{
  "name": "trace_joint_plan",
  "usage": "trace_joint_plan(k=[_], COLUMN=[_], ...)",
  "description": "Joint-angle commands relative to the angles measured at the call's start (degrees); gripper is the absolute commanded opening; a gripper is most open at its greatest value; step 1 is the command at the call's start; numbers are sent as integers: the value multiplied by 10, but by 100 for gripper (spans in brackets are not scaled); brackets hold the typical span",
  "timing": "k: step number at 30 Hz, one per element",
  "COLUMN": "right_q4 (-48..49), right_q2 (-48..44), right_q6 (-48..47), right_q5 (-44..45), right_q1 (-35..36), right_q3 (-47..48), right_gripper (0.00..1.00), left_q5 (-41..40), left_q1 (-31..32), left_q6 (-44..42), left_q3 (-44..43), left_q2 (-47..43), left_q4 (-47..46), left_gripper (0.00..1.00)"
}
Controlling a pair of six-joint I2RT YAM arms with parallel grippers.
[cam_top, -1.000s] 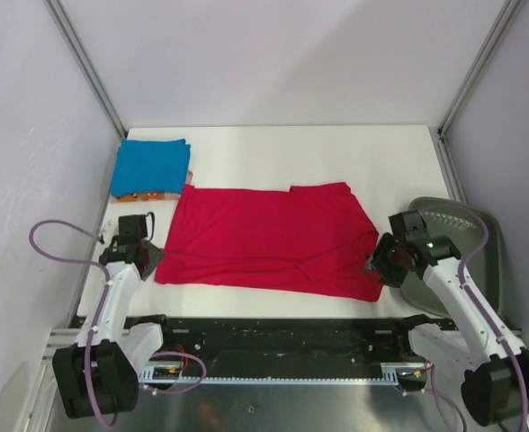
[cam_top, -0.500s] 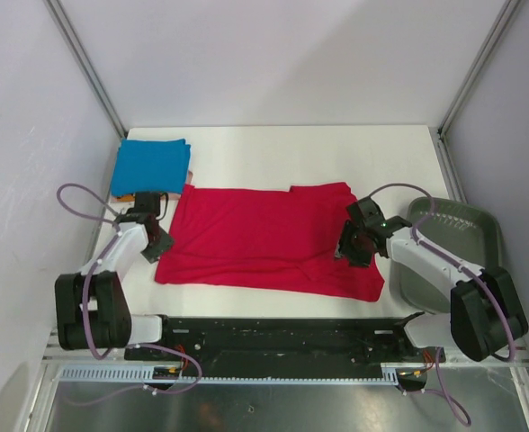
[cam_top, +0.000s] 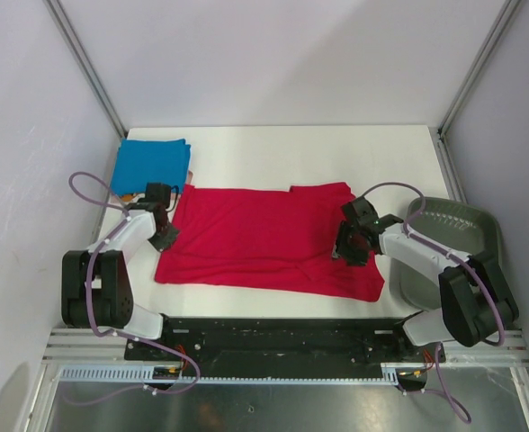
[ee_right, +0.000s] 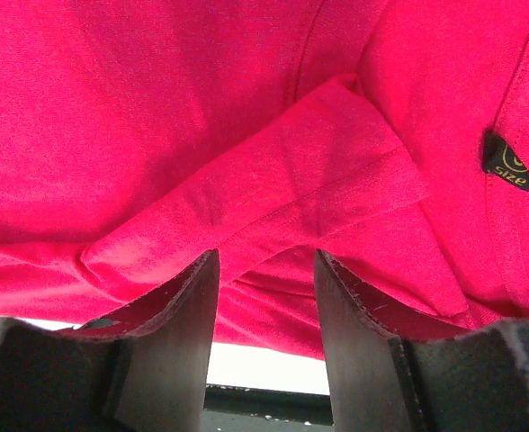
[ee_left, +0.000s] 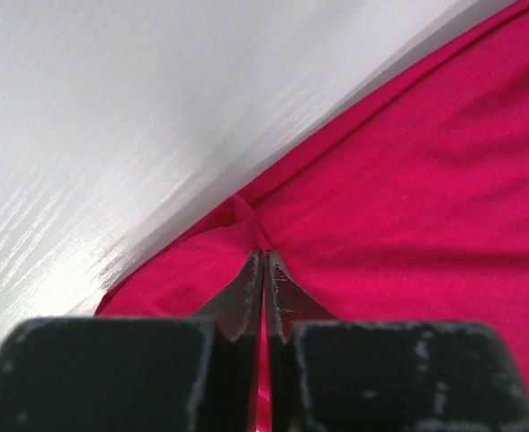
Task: Fold and stack the t-shirts
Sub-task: Fold the flattened tshirt in 1/3 of the way
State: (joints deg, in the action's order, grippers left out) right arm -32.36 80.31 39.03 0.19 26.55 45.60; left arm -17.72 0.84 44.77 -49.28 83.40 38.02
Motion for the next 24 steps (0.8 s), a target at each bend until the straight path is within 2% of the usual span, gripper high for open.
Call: trace_joint_plan(k=[1, 12, 24], right_q4=[17, 36, 45], right_q2=[4, -1, 4], right_q6=[-10, -5, -3], right_q5=[18, 21, 25], right_q1=[5, 5, 5], right_q3=[7, -49, -70], right_gripper=[51, 51, 51], left_q5=[-27, -36, -28], left_q1=[2, -6, -32], left_q6=[7, 4, -1], left_q3=[-27, -15, -2], left_q2=[6, -21, -43], left_q4=[-7, -6, -11], left_gripper=[2, 0, 0])
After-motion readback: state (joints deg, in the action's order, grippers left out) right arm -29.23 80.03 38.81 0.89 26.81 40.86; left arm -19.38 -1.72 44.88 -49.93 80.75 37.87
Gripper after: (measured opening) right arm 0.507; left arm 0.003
